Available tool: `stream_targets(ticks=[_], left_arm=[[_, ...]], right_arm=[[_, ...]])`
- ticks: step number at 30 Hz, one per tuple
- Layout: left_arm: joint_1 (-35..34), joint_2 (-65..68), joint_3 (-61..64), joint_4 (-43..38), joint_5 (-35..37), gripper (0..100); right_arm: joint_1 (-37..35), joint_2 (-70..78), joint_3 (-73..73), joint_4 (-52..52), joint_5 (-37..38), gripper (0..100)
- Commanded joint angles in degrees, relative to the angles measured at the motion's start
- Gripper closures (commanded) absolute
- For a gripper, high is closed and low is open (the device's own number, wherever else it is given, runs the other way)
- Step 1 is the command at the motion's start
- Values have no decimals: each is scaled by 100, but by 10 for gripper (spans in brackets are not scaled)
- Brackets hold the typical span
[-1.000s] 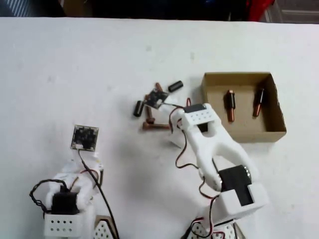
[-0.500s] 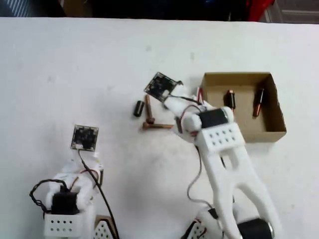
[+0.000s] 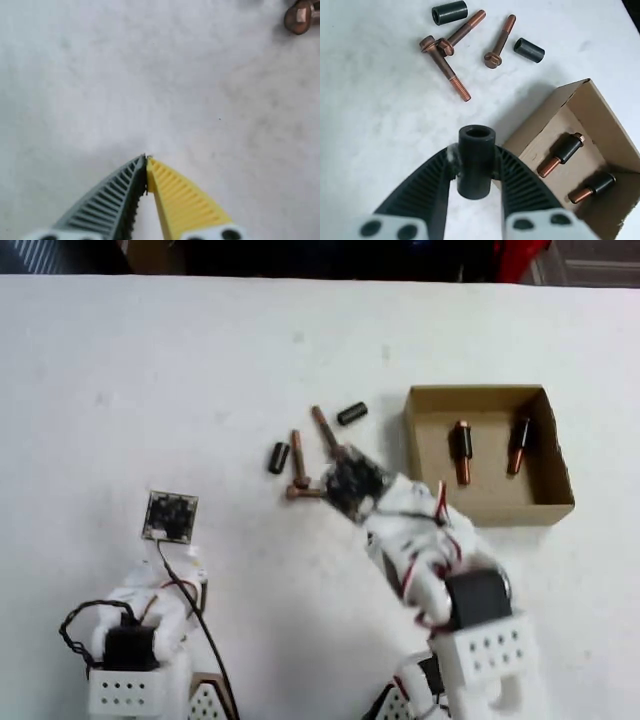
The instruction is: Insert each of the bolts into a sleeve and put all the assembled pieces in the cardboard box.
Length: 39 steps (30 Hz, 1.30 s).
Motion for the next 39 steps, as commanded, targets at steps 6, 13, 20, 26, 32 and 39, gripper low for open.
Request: stream_targets(ticks=[6,13,20,26,32,39], left_arm=[[66,-22,0,35,-62,976],[66,-22,0,35,-62,976],[66,-22,0,26,-62,976],[66,-22,0,-132,-35,976],[66,-22,0,-334,-53,976],[66,-22,0,-431,-62,975]], right_arm=[[40,-2299,1371,-796,-1248,982],[40,-3178,2145,-1297,-2013,978],[40,-3222,2268,-1420,-2831,981],[31,-3257,2927,-2536,-3209,982],[13,-3257,3420,-3160,-3358,982],[4,-3266,3763,-3758,-3358,982]])
